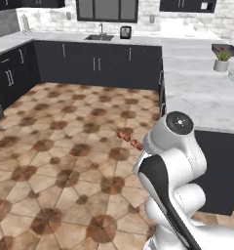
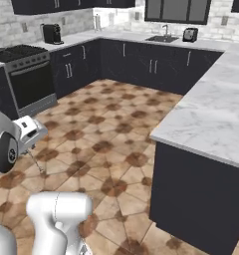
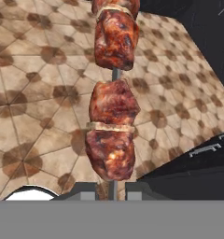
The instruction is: Place the cold items (eggplant and bell pepper) from the fridge in one tupperware on the dining counter. Place the warm items (hot dog and kebab skewer) in the stove area in another tupperware.
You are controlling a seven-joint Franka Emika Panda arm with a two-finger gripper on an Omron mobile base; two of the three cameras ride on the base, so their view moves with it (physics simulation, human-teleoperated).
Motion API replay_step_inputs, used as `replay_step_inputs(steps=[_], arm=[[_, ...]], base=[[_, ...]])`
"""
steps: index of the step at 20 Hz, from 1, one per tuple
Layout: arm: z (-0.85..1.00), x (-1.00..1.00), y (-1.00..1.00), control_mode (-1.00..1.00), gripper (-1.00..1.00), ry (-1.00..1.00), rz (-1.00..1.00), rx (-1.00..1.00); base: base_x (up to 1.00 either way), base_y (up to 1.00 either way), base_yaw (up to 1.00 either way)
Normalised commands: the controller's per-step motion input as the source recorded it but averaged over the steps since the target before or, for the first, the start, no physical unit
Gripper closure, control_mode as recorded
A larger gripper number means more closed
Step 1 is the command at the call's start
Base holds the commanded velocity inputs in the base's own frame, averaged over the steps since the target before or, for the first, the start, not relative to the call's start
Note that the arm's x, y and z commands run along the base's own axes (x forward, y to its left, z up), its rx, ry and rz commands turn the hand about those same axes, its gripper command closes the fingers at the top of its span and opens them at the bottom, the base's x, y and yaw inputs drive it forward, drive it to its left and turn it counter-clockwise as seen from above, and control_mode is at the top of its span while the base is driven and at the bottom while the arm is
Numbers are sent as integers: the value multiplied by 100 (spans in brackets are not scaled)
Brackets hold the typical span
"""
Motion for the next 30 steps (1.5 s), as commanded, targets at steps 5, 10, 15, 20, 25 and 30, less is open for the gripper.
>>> replay_step_inputs(steps=[5,10,15,20,25,30], arm=[[0,0,0,100,100,0,0,0],[0,0,0,100,100,0,0,0],[0,0,0,100,100,0,0,0],[0,0,0,100,100,0,0,0],[0,0,0,100,100,0,0,0],[0,0,0,100,100,0,0,0]], base=[[-61,-100,-5],[-9,-100,0],[0,-100,0],[0,-100,0],[2,-100,0],[16,-100,0]])
